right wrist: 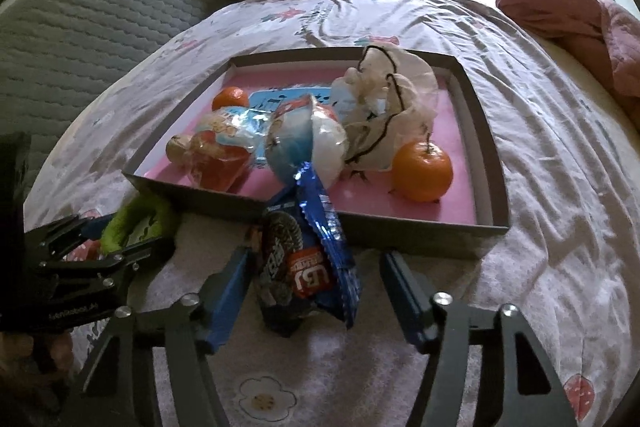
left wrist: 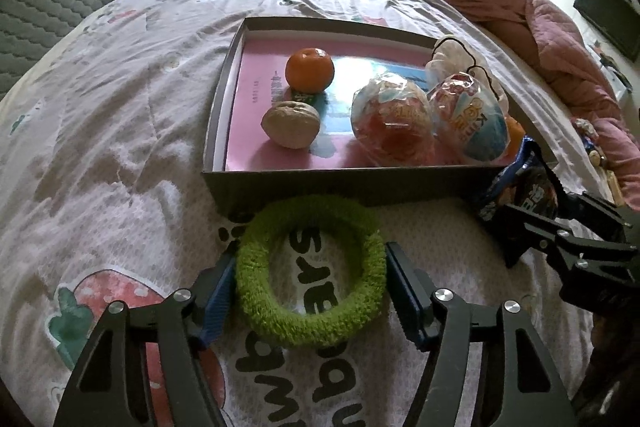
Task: Organize objects
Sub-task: 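Close the left tool on the green fuzzy ring while the right tool grips the blue snack bag, then lift the green ring with the left tool while the right tool carries the blue bag over the tray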
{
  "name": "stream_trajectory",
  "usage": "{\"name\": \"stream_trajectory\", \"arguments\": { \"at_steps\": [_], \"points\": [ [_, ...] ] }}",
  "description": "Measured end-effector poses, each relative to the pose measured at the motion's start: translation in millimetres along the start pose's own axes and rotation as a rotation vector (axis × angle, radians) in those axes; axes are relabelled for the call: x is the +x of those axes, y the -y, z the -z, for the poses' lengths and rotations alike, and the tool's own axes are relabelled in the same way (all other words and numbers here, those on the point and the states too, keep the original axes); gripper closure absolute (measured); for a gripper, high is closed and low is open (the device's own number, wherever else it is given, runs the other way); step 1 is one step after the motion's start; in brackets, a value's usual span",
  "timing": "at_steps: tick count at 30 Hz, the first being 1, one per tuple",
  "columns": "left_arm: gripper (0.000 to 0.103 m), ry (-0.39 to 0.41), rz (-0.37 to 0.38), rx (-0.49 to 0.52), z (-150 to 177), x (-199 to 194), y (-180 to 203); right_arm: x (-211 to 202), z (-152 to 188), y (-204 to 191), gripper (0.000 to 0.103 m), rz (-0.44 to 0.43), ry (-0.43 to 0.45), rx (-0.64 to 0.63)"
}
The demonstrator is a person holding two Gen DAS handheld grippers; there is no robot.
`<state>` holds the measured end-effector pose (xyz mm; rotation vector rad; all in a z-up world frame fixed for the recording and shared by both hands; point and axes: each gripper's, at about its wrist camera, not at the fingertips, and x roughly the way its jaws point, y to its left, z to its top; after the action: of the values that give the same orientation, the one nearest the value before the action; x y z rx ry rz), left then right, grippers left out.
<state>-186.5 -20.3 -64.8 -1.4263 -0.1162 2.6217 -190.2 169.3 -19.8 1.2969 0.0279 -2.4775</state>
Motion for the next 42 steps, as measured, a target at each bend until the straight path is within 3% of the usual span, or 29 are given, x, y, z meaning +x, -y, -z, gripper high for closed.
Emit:
{"name": "stream_trajectory", "arguments": {
  "at_steps": [5, 9, 12, 15, 26, 42],
  "points": [
    [0.042, -0.003, 0.004, -0.001, 0.6, -0.6, 1.3, 1.8, 1.1, -5.8, 0.059, -0.018, -0.004, -0.012],
    [0.059, -0.009, 0.032, -0.013, 2.3, -2.1, 3.0, 2.0, 1.8, -10.2, 0.063, -0.009, -0.002, -0.026],
    [0.082, -0.013, 0.072, -0.046, 4.0, -4.3, 1.7, -1.0, 2.6, -11.0, 0.066, -0.008, 0.004, -0.028],
    [0.088, -0.019, 0.106, -0.061, 6.1, -6.9, 3.6, -3.2, 3.3, -11.3, 0.068, -0.011, 0.006, -0.026],
    [0.091, 0.007, 0.112, -0.041, 7.7, -24.4, 13.4, -16.0, 3.4, -11.2, 0.076, -0.014, 0.034, -0.016],
    [0.090, 0.098, 0.073, -0.006, -1.4, -68.3, 27.7, -63.2, -6.2, -17.8, 0.077, -0.021, 0.149, -0.018]
  ]
}}
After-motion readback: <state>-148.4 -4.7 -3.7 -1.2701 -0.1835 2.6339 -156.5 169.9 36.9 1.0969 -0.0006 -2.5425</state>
